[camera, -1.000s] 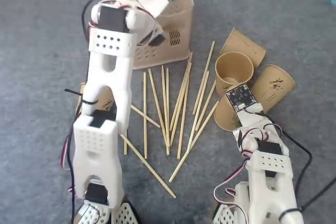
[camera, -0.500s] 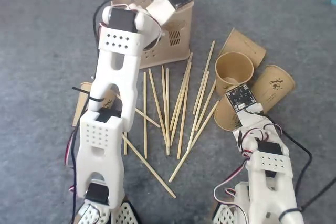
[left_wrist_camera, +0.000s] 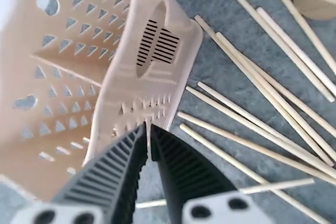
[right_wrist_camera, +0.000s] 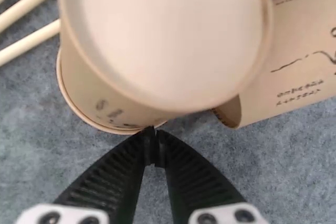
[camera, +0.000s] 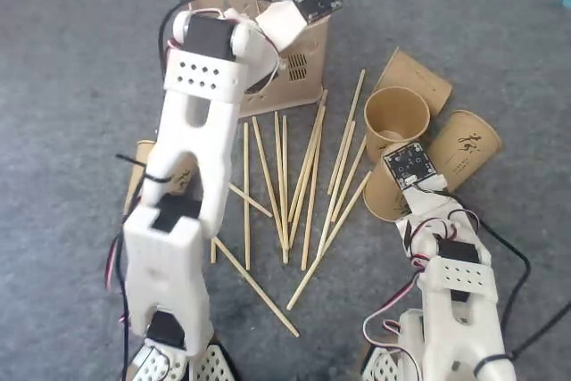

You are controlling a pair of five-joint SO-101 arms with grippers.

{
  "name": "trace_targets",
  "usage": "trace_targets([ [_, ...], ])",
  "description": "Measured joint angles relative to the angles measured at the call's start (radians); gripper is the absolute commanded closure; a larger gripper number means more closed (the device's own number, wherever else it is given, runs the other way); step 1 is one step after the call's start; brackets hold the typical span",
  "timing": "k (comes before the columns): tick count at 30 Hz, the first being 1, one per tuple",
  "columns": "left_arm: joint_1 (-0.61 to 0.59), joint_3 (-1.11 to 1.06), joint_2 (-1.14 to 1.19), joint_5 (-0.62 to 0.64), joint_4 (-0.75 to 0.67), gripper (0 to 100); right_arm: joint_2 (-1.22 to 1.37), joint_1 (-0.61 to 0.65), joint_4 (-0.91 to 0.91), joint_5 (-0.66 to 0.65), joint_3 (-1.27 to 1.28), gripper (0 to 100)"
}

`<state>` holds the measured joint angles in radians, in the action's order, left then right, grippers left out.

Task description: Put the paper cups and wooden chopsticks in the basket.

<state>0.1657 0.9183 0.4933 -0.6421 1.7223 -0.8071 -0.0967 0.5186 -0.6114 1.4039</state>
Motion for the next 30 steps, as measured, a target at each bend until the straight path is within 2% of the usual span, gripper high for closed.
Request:
trace_targets([
  [3, 0.0, -0.055, -0.107, 0.0, 0.0, 95, 0.0, 0.0, 0.0, 0.0, 0.0, 99.0],
  [8, 0.0, -0.101, -0.244, 0.0, 0.002, 77, 0.0, 0.0, 0.0, 0.0, 0.0, 99.0],
  [13, 0.0, -0.104, -0.249, 0.0, 0.002, 77, 0.0, 0.0, 0.0, 0.0, 0.0, 99.0],
  [17, -0.023, -0.071, -0.161, 0.0, 0.0, 77, 0.0, 0.0, 0.0, 0.0, 0.0, 99.0],
  [28, -0.095, 0.284, 0.206, 0.0, -0.011, 77, 0.0, 0.003, 0.0, 0.0, 0.0, 99.0],
  [30, -0.098, 0.315, 0.259, 0.0, -0.012, 80, 0.0, 0.003, 0.0, 0.0, 0.0, 99.0],
])
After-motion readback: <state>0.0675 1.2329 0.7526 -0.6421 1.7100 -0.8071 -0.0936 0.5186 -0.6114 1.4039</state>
